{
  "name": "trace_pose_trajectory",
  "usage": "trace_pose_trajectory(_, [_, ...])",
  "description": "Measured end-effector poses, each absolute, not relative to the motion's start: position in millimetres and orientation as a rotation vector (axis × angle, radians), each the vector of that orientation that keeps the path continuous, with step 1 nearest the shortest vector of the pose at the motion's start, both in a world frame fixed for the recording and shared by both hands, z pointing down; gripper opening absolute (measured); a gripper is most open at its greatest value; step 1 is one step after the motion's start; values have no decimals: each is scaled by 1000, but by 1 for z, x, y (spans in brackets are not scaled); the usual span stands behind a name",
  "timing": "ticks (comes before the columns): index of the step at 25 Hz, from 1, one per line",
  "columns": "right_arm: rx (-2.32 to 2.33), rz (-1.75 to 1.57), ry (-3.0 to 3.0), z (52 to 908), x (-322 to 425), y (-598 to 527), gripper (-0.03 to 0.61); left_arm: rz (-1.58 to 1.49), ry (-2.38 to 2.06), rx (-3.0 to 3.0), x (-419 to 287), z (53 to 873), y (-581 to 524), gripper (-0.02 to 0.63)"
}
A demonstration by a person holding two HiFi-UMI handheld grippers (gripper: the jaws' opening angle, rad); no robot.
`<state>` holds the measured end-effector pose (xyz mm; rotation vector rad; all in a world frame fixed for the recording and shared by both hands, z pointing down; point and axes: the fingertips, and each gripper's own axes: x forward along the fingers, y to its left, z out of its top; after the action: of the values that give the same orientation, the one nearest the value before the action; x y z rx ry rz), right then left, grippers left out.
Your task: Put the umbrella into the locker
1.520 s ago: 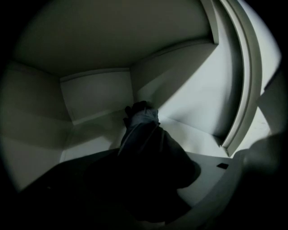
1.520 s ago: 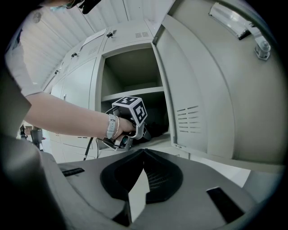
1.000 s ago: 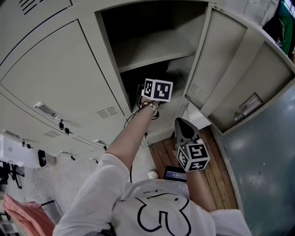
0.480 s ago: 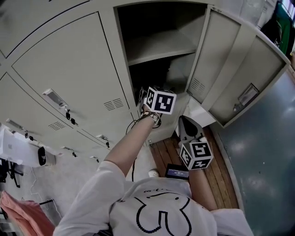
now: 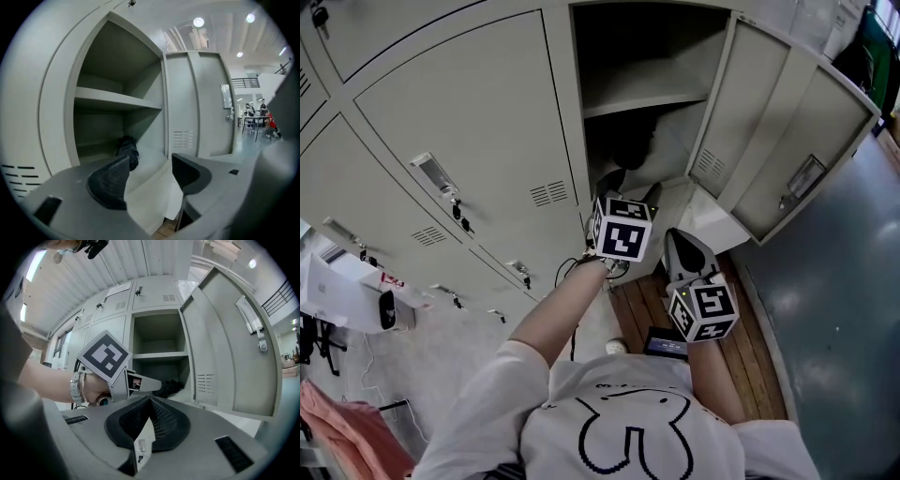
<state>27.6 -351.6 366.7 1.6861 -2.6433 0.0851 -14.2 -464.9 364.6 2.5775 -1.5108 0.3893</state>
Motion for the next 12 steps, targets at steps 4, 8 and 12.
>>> trace_pose_trajectory(4, [1674, 54, -2633, 363, 22, -339, 11, 323, -1455, 2626, -17, 358, -440, 282])
trace_pose_trajectory(8, [1669, 8, -2632, 357, 18, -327, 11, 204, -1415, 2622, -38, 360, -409, 183])
trace_pose_trajectory(12, [1683, -20, -2622, 355, 18, -318, 11, 85, -1392, 2607, -53, 364, -389, 112])
